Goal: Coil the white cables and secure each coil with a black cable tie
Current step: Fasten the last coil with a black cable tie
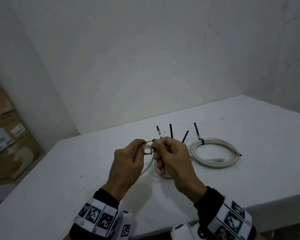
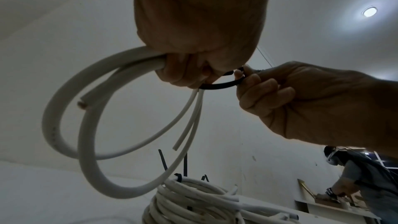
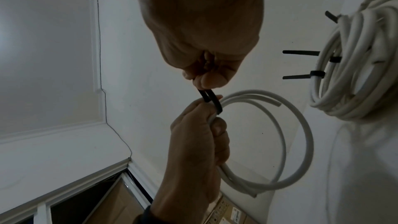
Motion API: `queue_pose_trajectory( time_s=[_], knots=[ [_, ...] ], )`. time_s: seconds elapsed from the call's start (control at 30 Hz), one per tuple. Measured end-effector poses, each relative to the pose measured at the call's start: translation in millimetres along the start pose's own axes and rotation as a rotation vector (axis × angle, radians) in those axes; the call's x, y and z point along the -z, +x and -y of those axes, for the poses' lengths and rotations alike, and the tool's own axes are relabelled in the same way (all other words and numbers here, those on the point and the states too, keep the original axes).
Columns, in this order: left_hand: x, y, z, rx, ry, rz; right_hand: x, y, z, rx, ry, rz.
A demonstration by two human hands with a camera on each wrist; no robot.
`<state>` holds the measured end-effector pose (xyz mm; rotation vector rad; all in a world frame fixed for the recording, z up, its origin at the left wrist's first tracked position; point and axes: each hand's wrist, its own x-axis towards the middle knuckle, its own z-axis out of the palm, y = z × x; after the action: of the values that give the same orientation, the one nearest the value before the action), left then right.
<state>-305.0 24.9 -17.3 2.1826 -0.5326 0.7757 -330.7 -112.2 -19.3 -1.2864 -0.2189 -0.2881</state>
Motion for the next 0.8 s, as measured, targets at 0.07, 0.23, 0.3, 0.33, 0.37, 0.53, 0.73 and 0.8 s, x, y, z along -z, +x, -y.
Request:
queue_pose_trajectory(
  time_s=[0.07, 0.23, 0.3, 0.33, 0.37, 0.53, 0.73, 0.8],
  knots=[
    [0, 2, 1, -0.048, 0.024, 0.003, 1, 1, 1, -0.010, 0.010, -0.001],
    [1, 4, -4, -0.134, 0.074, 0.012, 4, 2, 2, -0.025, 0.006, 0.007],
    [2, 5, -6, -0.152, 0.091, 0.003, 6, 2, 2, -0.036, 0.007, 0.021],
    [2, 6, -7, -0.159, 0.099, -0.004, 7, 3, 1, -0.035, 0.003, 0.021],
    [3, 8, -9, -0.167, 0.112, -0.009, 8, 3, 1, -0.019, -0.011, 0.009],
    [3, 16, -16, -0.209, 0.156, 0.007, 8, 5, 0, 0.261, -0.265, -0.111],
    [-2, 14, -19, -0.253, 0.232, 0.062, 12, 12, -2, 0.475, -0.511, -0.185],
    [-6, 8, -20, -0.261, 0.254, 0.116, 15, 15, 1, 0.434, -0.481, -0.140]
  ],
)
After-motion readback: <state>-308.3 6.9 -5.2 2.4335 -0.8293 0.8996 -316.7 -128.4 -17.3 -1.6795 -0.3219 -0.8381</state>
